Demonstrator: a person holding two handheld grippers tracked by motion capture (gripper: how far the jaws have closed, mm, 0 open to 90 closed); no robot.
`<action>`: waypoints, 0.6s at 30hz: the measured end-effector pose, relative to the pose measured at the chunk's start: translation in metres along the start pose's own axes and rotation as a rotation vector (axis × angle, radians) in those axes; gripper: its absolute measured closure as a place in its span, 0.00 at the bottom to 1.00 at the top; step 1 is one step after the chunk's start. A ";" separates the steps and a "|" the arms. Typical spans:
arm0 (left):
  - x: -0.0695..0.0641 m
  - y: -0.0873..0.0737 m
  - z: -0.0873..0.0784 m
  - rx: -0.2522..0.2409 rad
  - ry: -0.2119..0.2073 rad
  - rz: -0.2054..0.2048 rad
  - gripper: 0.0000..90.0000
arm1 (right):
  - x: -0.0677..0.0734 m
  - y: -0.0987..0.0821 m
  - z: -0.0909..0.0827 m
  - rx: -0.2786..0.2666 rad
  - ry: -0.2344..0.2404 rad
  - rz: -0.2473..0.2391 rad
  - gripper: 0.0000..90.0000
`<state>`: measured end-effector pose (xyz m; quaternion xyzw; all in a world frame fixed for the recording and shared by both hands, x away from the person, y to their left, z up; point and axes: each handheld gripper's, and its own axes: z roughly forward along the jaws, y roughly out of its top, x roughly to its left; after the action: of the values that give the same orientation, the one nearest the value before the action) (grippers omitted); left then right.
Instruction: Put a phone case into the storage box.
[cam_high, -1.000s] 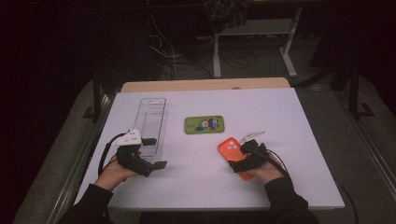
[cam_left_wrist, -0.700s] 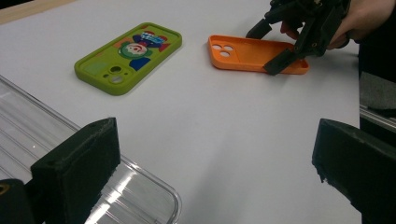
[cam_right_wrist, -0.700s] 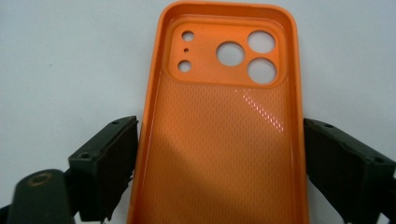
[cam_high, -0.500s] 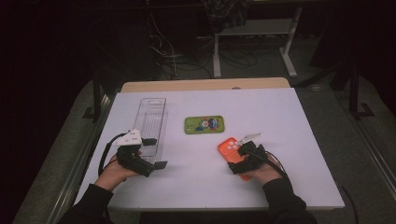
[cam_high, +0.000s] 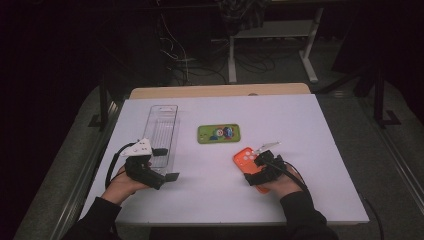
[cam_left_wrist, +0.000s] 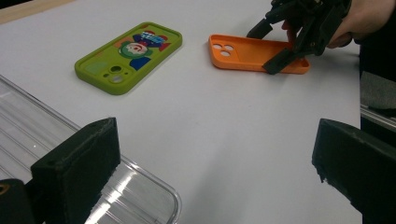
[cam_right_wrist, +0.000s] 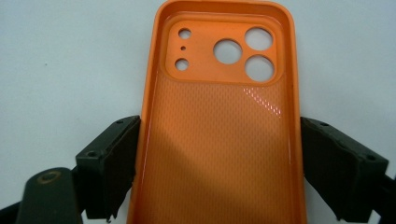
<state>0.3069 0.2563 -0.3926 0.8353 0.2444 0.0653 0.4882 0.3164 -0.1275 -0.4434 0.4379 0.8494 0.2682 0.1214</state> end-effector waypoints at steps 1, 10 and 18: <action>0.000 0.000 0.000 -0.002 0.000 -0.003 0.01 | 0.000 0.001 -0.001 0.002 -0.004 -0.002 0.16; 0.000 0.006 -0.001 0.006 -0.011 0.002 0.01 | -0.013 0.013 -0.017 -0.040 0.047 0.007 0.16; 0.000 0.019 0.002 0.020 -0.032 0.019 0.01 | -0.028 0.024 -0.031 -0.052 0.090 -0.022 0.16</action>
<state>0.3139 0.2467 -0.3778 0.8432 0.2294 0.0542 0.4832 0.3358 -0.1499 -0.4046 0.4130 0.8515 0.3080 0.0975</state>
